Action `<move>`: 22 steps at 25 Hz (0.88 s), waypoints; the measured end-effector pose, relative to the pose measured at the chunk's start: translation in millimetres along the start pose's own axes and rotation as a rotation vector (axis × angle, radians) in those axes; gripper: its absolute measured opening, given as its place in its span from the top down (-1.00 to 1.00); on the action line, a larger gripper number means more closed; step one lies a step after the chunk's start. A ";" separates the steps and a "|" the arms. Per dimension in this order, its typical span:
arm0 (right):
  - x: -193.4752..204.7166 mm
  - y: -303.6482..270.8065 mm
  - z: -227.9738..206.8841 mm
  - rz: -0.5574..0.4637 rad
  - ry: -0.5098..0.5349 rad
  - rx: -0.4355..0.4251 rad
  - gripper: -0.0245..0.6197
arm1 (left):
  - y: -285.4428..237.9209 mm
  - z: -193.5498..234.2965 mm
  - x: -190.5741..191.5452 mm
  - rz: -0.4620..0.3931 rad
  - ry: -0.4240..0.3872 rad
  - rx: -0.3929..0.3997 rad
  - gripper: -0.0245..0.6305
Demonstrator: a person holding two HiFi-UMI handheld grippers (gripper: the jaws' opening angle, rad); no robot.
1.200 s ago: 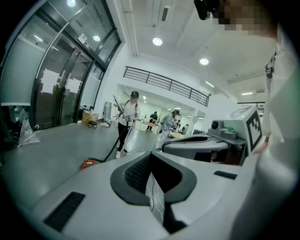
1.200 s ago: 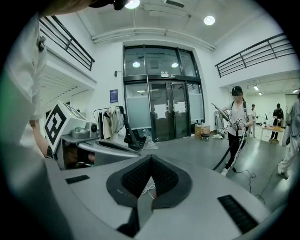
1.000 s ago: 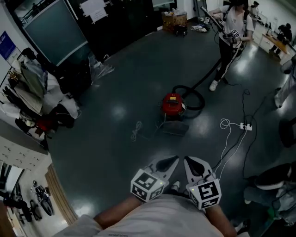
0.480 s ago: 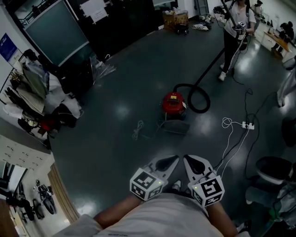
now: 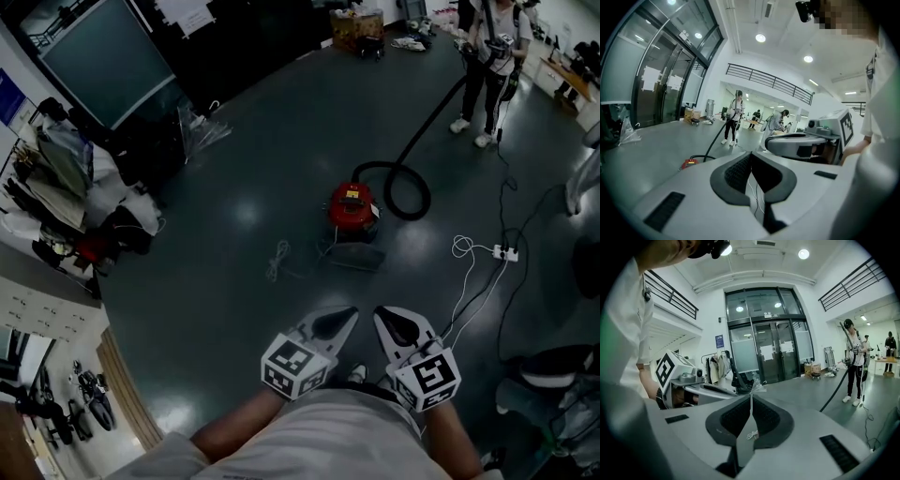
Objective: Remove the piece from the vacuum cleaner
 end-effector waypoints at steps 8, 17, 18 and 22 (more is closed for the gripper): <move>-18.9 -87.1 -61.3 0.044 -0.019 0.018 0.87 | -56.2 96.0 -27.4 0.057 -0.056 0.042 0.90; -30.6 -202.1 -139.1 0.184 -0.058 0.101 0.86 | -133.1 232.4 -51.0 0.175 -0.225 0.120 0.90; -28.8 -210.9 -146.5 0.198 -0.061 0.108 0.86 | -142.8 242.0 -49.6 0.189 -0.246 0.137 0.90; -19.4 -239.0 -173.2 0.247 -0.077 0.117 0.86 | -187.2 279.7 -34.1 0.262 -0.305 0.180 0.90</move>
Point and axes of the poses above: the fingertips, and each gripper's own axes: y backward along the fingers, z to its left, x out of its underside, the point moved 9 cm from there along y, backward along the fingers, and after that the axes turned 11 degrees about z, right-handed, at the moved point
